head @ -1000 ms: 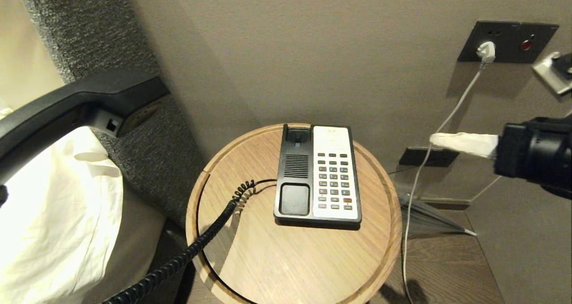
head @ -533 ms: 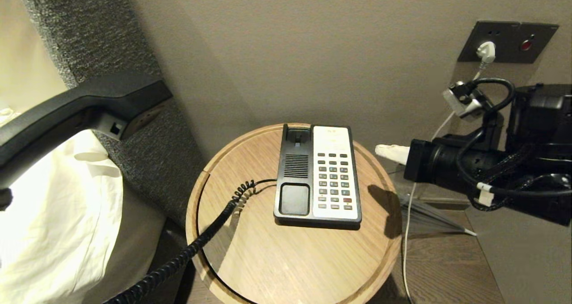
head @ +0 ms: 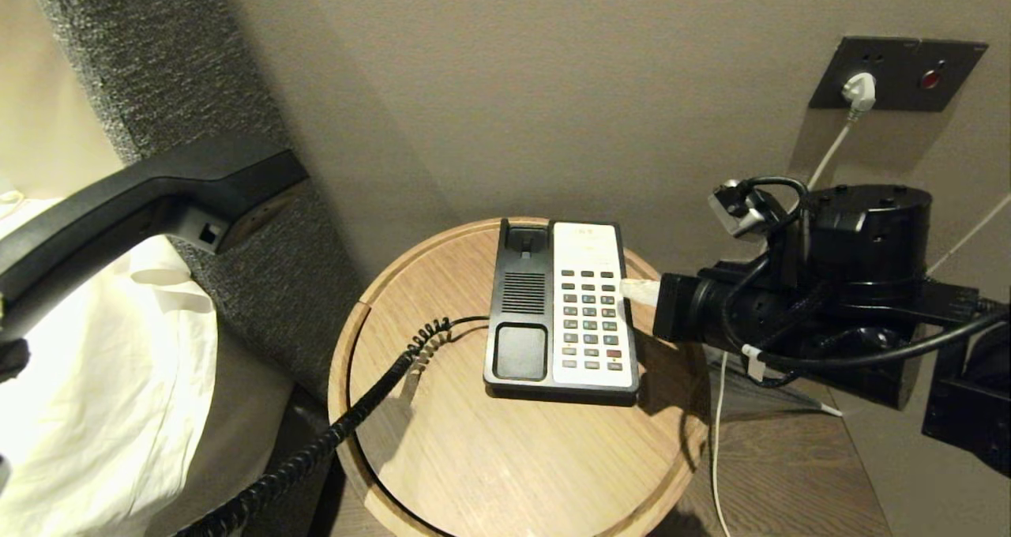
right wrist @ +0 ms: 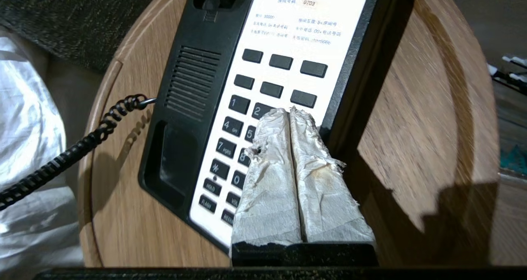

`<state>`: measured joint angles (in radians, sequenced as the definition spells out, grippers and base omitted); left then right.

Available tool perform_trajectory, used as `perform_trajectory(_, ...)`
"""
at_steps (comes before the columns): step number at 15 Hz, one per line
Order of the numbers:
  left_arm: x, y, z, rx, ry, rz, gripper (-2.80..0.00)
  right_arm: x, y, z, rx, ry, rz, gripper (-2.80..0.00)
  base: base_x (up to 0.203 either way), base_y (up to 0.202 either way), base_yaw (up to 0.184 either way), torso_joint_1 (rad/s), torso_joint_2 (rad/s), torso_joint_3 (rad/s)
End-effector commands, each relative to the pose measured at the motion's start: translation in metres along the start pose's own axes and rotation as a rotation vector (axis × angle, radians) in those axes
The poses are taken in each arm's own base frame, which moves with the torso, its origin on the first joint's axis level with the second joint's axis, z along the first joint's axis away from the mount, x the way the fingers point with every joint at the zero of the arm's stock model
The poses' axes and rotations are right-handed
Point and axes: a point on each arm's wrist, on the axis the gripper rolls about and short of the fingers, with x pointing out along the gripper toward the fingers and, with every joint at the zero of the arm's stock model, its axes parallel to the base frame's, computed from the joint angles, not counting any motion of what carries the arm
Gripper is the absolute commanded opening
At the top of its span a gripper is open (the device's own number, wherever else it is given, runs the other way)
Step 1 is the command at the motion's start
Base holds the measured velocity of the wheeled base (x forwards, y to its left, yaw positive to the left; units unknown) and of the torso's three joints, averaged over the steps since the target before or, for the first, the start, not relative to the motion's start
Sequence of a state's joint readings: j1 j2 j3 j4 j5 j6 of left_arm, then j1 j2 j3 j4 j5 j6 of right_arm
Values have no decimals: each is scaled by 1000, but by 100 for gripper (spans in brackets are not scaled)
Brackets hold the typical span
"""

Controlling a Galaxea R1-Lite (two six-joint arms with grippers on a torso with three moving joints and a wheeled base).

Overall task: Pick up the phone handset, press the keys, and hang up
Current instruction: Dial the number

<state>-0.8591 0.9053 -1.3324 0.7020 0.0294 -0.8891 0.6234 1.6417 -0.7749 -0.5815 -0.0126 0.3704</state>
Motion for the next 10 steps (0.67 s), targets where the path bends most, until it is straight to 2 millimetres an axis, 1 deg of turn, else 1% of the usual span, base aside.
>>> perform_trajectory(1,-1,1,-1,-5,3,3,-280,11,-1,-8,-1,24,-15,-280,0,0,0,0,0,0)
perform_trajectory(3,-2,1,0,-5,1,-1,-280,16,-2,-10,-2,29,-28,-280,0,0,0,0,0,0)
perform_trajectory(8,-1,1,-1,-5,3,1,-280,17,-3,-11,0,32,-30,-280,0,0,0,0,0,0)
perform_trajectory(10,-1,1,-1,-5,3,1,-280,21,-4,-15,-1,48,-37,-280,0,0,0,0,0,0)
